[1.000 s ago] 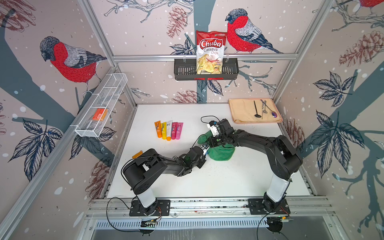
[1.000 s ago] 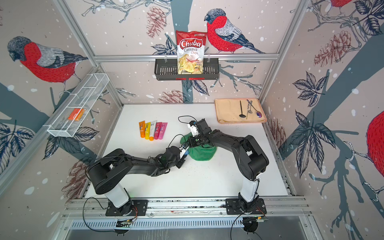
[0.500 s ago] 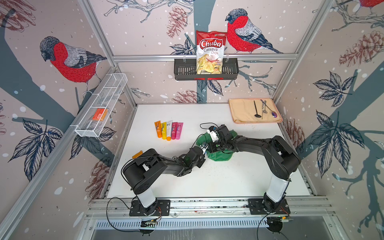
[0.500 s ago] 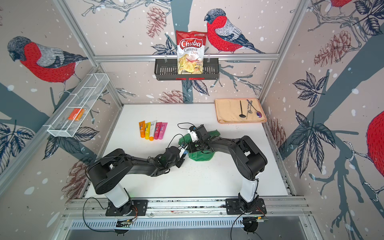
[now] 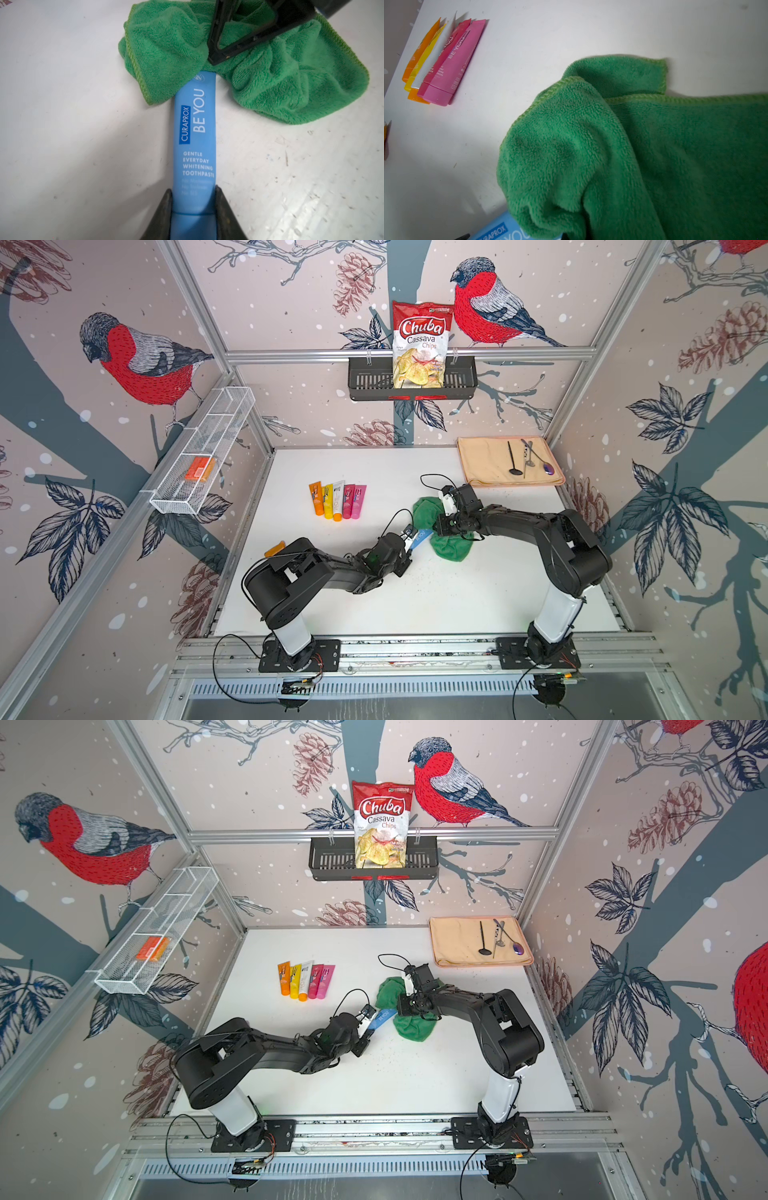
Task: Wipe the surface of the toothpaste tube
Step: Wipe the dirt from the toothpaste tube.
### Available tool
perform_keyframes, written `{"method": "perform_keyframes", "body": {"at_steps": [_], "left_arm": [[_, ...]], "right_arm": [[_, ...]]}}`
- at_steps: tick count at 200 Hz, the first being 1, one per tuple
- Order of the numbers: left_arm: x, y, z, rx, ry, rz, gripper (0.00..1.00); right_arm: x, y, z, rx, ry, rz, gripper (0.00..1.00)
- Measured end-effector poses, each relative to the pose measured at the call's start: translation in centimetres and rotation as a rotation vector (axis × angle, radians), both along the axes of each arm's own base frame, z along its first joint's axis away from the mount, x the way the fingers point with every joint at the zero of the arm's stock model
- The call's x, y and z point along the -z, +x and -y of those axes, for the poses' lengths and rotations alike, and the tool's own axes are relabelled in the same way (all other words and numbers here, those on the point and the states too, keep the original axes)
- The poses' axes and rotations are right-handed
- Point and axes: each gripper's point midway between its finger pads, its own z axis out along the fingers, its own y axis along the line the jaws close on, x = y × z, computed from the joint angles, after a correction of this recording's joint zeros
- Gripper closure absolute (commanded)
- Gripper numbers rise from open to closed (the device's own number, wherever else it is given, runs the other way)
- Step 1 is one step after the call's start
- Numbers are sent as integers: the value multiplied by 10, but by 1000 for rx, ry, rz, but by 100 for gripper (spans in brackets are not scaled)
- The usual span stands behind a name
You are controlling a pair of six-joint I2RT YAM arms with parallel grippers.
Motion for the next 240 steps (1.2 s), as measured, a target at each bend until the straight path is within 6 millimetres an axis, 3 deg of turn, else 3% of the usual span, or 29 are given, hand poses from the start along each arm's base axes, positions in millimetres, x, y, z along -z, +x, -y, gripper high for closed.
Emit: {"method": "perform_keyframes", "body": {"at_steps": [30, 55, 77, 98, 151, 240], "left_arm": [[0, 1, 0, 2, -3, -4, 93], [0, 0, 0, 9, -9, -10, 93], [0, 0, 0, 11, -11, -12, 93], [0, 0, 0, 8, -13, -14, 93], [2, -1, -3, 9, -29, -22, 93], [2, -1, -3, 7, -42, -28, 93]], "right_arm": [[-22, -12, -4, -25, 42, 32, 100], [-55, -36, -34, -133, 174, 65, 100], [-69, -55, -59, -211, 276, 52, 100], [-60, -62, -74, -254, 311, 18, 100], [-20, -68, -81, -251, 322, -88, 100], [-11, -48, -66, -188, 246, -68, 100]]}}
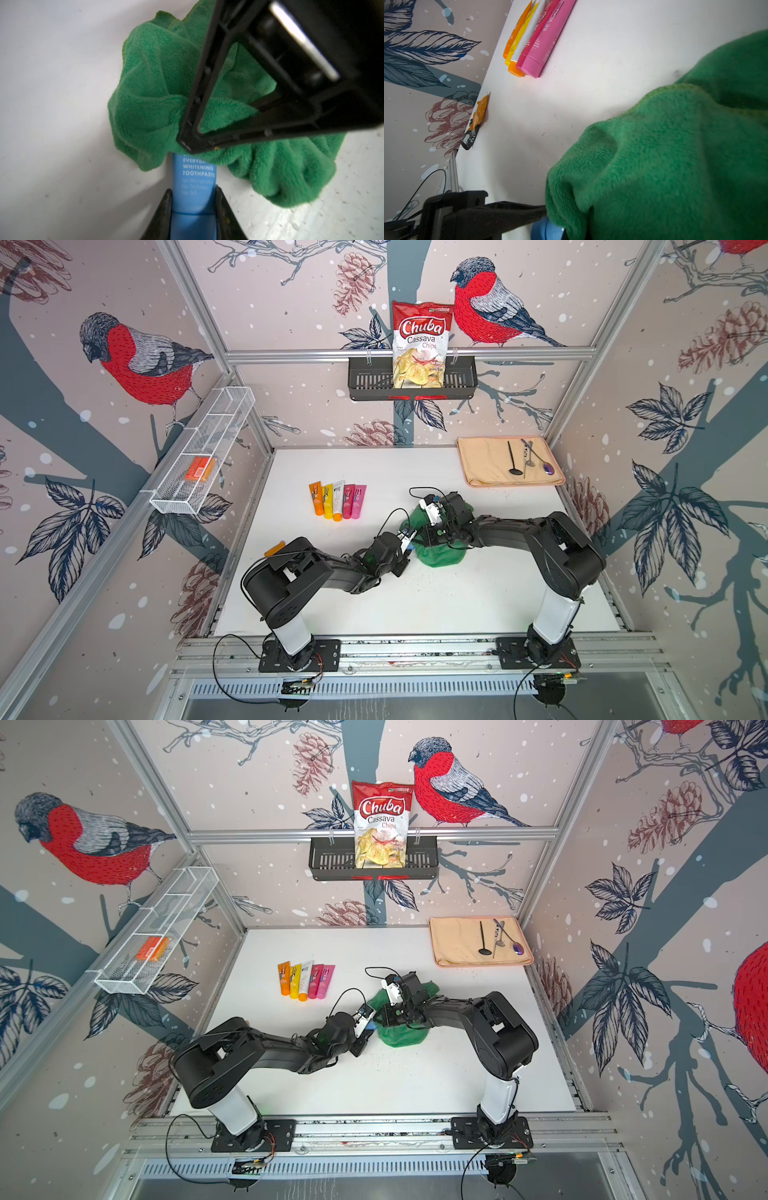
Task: Wipe the surface of the toothpaste tube
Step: Wipe the dirt from the toothpaste tube.
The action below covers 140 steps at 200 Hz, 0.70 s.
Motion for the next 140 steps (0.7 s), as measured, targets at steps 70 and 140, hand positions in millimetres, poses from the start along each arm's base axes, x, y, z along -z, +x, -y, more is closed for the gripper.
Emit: {"method": "perform_keyframes", "body": {"at_steps": [70, 140], "left_arm": [[-1, 0, 0, 1, -3, 3, 93], [0, 1, -2, -6, 0, 2, 93]], "right_arm": [[8, 33, 35, 115, -151, 47, 100], [-2, 3, -9, 9, -67, 88, 100]]}}
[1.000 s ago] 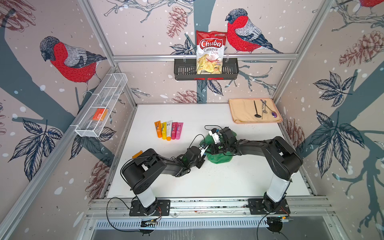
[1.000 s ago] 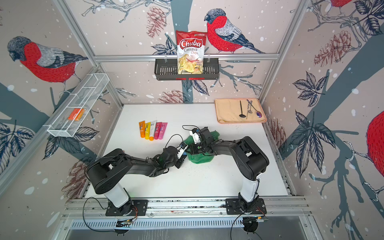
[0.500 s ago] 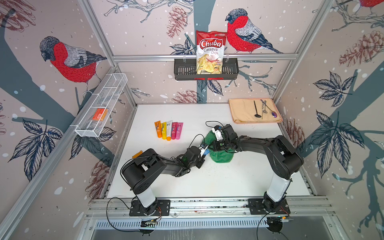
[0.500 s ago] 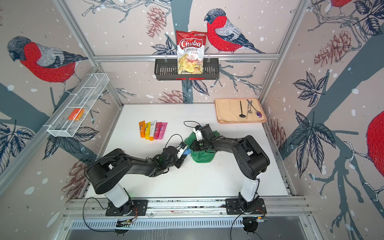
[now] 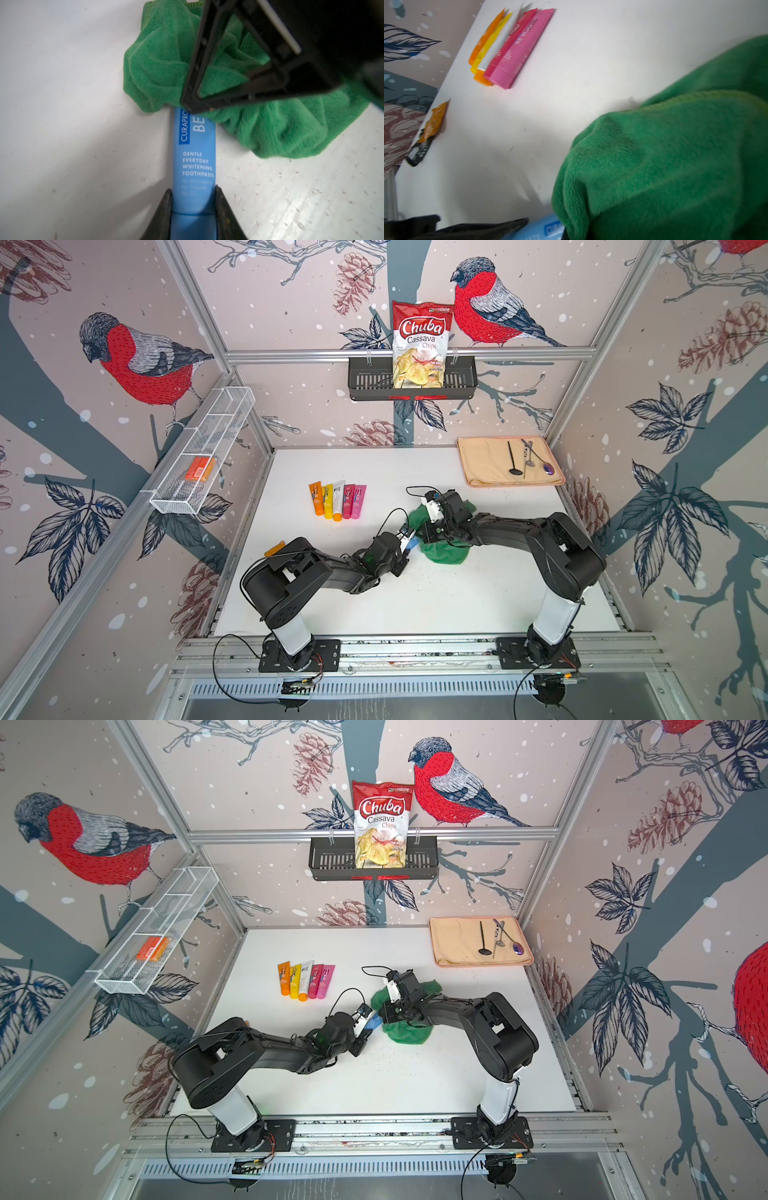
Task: Wipe the surface of the toothpaste tube
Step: Wipe the dirt from the toothpaste tube.
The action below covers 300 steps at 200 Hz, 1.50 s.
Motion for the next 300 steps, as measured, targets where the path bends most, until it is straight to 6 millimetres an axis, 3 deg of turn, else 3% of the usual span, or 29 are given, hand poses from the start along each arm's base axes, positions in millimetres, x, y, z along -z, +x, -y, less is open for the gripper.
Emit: {"method": "perform_keyframes", "body": {"at_steps": [32, 63, 103, 157, 192, 223, 273, 300], "left_arm": [[0, 0, 0, 1, 0, 0, 93], [0, 0, 0, 3, -1, -1, 93], [0, -1, 1, 7, -4, -3, 93], [-1, -1, 3, 8, -17, -11, 93], [-2, -1, 4, 12, -23, -15, 93], [-1, -2, 4, 13, -24, -22, 93], [-1, -4, 6, 25, -30, -30, 93], [-1, -4, 5, 26, -29, -31, 93]], "right_arm": [[-13, -33, -23, -114, 101, -57, 100], [-15, -36, -20, -113, 128, -87, 100], [1, -13, 5, -45, 95, -112, 100], [8, 20, 33, 62, -43, -69, 100], [10, 26, 42, 98, -83, -43, 100], [6, 13, 30, 54, -54, -26, 100], [-6, -41, -2, -102, 64, -79, 100], [-9, -47, -4, -123, 95, -81, 99]]}}
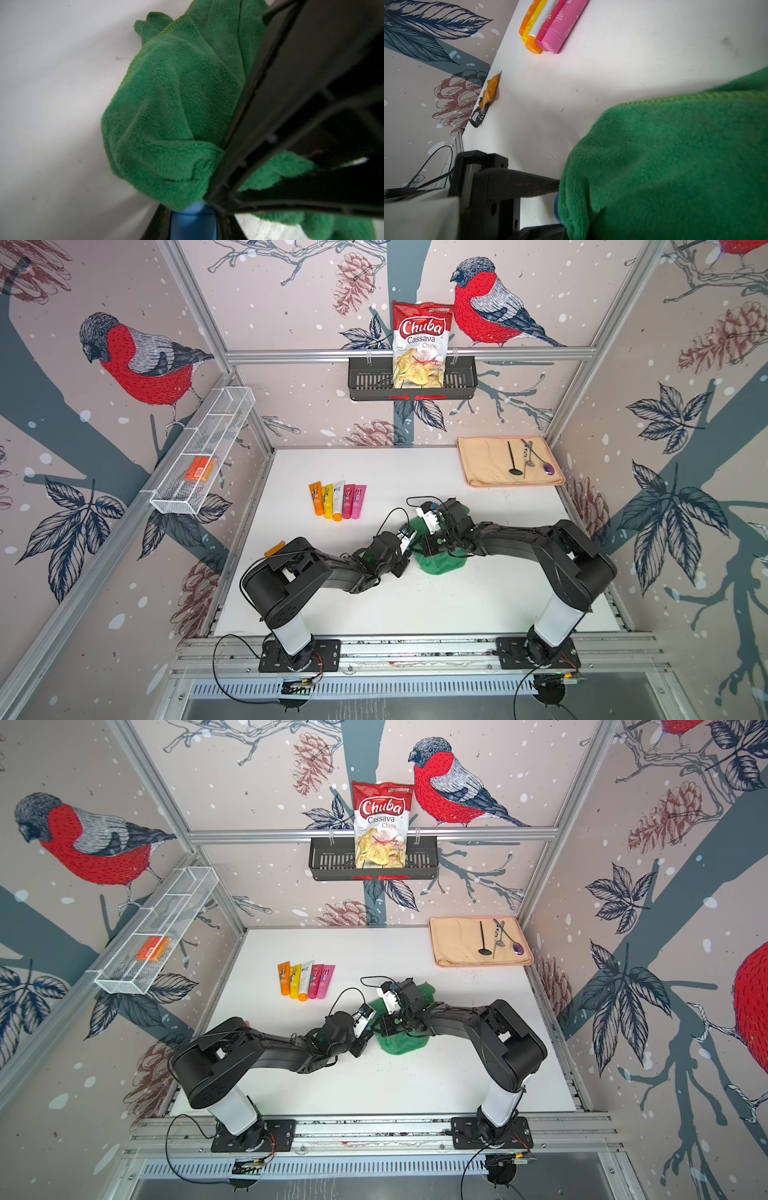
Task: Wipe the surface of the toothpaste tube
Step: Wipe the dirt from the toothpaste tube.
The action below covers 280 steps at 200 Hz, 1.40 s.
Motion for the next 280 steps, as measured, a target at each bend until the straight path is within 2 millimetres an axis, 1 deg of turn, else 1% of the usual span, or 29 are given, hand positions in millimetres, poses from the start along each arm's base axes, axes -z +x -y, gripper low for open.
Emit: {"method": "perform_keyframes", "body": {"at_steps": [15, 31, 60, 111, 134, 168, 185, 200, 213, 247, 265, 280], "left_arm": [[0, 0, 0, 0, 0, 0, 93], [0, 0, 0, 0, -1, 1, 93], [0, 0, 0, 0, -1, 1, 93], [-1, 0, 0, 0, -2, 2, 93], [-1, 0, 0, -1, -2, 3, 93], [-1, 0, 0, 1, -2, 2, 93], [-1, 0, 0, 1, -3, 2, 93], [-1, 1, 0, -1, -4, 1, 93], [-1, 1, -1, -2, -4, 2, 93], [-1, 2, -1, -6, -4, 2, 93], [-1, 3, -1, -6, -4, 1, 93], [-3, 4, 0, -6, -6, -2, 93]], "right_arm": [[-1, 1, 0, 0, 5, 1, 100], [0, 6, 4, 16, -3, -2, 100], [3, 24, 17, 79, -50, 4, 100], [14, 55, 40, 185, -202, 40, 100], [15, 66, 48, 226, -262, 67, 100], [14, 86, 67, 305, -339, 109, 100], [13, 92, 72, 327, -354, 124, 100], [12, 91, 71, 316, -353, 134, 100], [10, 86, 65, 297, -337, 131, 100], [4, 60, 34, 183, -274, 114, 100], [-5, 46, 21, 130, -217, 103, 100], [-16, 38, 18, 106, -171, 105, 100]]}}
